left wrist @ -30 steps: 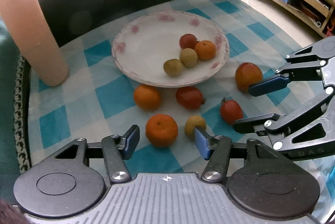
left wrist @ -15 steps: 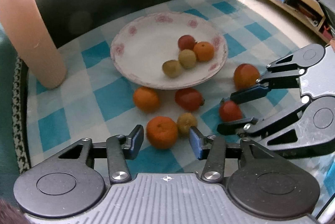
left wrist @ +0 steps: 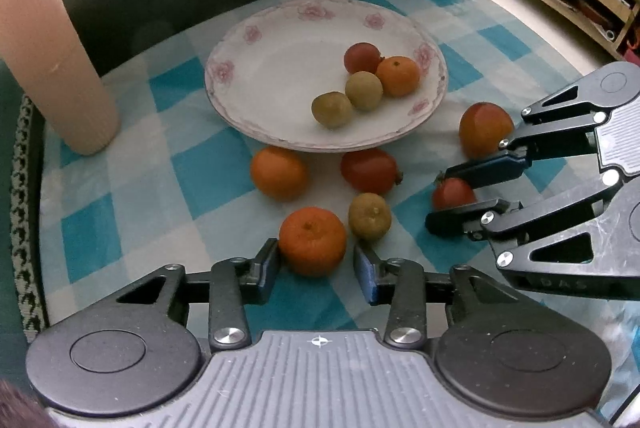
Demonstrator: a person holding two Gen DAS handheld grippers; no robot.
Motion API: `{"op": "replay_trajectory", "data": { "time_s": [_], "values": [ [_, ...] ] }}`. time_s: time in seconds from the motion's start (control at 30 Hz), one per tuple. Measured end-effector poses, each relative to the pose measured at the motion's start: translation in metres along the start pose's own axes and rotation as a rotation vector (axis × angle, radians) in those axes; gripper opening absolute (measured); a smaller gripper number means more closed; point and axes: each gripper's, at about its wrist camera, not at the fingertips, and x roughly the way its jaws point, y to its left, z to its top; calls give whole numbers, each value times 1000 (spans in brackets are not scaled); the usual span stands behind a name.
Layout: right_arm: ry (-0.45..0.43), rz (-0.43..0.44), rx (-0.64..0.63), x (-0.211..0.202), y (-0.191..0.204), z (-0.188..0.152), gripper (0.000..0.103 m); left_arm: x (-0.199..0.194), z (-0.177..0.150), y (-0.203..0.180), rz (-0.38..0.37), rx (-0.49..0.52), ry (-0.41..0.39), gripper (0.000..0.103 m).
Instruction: Organize fruits
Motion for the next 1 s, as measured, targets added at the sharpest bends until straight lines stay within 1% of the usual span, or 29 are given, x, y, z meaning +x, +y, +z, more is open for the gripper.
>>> {"op": "replay_trajectory", "data": {
  "time_s": [0.03, 0.23, 0.67, 1.0],
  "values": [
    [-3, -1, -2, 0, 1, 0, 44, 0, 0, 0, 4, 0, -2, 43],
    [7, -16, -19, 0, 4, 1, 43, -1, 1, 0, 6, -3, 2, 42],
    [29, -33, -20, 1, 5, 3, 43, -6, 2, -2, 13, 4, -4, 42],
    [22, -39, -28, -3, 7, 3, 43, -12, 2, -3, 14, 6, -16, 42]
  ]
}}
